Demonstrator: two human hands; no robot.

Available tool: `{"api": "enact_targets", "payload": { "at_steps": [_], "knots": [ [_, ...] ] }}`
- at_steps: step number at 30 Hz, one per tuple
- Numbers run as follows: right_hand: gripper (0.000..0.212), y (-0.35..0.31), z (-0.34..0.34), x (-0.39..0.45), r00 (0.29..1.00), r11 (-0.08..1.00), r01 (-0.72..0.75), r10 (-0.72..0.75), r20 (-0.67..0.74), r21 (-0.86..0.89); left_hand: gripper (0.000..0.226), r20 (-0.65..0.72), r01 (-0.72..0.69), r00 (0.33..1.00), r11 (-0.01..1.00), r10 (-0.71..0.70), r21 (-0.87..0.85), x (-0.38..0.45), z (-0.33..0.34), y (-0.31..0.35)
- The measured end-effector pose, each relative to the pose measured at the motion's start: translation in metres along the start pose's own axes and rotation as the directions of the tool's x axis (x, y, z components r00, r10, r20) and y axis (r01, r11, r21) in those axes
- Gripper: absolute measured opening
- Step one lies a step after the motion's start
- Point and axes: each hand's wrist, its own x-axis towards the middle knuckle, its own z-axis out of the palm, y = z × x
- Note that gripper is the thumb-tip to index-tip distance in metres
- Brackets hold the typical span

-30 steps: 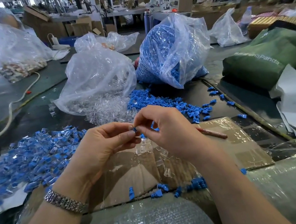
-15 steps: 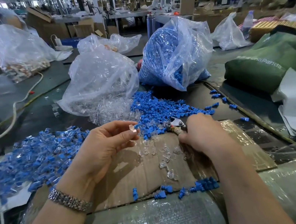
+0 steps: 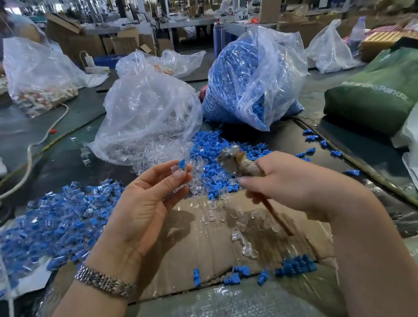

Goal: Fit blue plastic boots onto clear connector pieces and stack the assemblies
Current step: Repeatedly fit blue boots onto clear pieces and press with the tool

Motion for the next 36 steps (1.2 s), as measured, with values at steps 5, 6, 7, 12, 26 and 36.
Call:
{"api": "enact_targets", "payload": {
  "at_steps": [5, 6, 7, 12, 26, 36],
  "knots": [
    [0.039, -0.02, 0.014, -0.004, 0.986, 0.994, 0.107, -0.106, 0.129, -0.004, 0.021, 0.018, -0.034, 0.999, 0.999, 0.034, 0.029, 0.0, 0.001, -0.002],
    [0.04, -0.023, 0.016, -0.004, 0.985, 0.993, 0.117, -0.116, 0.129, -0.002, 0.021, 0.027, -0.044, 0.999, 0.998, 0.043, 0.037, 0.001, 0.001, -0.003],
    [0.04, -0.024, 0.017, -0.005, 0.984, 0.992, 0.123, -0.122, 0.127, 0.0, 0.022, 0.039, -0.052, 0.998, 0.997, 0.051, 0.05, 0.002, 0.0, -0.004],
    [0.041, -0.025, 0.019, -0.003, 0.984, 0.991, 0.13, -0.127, 0.128, -0.011, 0.024, 0.045, -0.117, 0.993, 0.979, 0.11, 0.168, 0.004, -0.003, -0.007],
    [0.034, -0.018, 0.03, 0.002, 0.989, 0.996, 0.081, -0.084, 0.12, 0.028, 0.02, 0.054, -0.306, 0.938, 0.745, 0.342, 0.593, -0.003, 0.005, -0.008],
    [0.052, -0.012, 0.043, 0.008, 0.991, 0.99, 0.123, -0.126, 0.041, 0.066, 0.02, 0.023, -0.285, 0.929, 0.675, 0.369, 0.681, -0.006, 0.008, -0.007]
  ]
}}
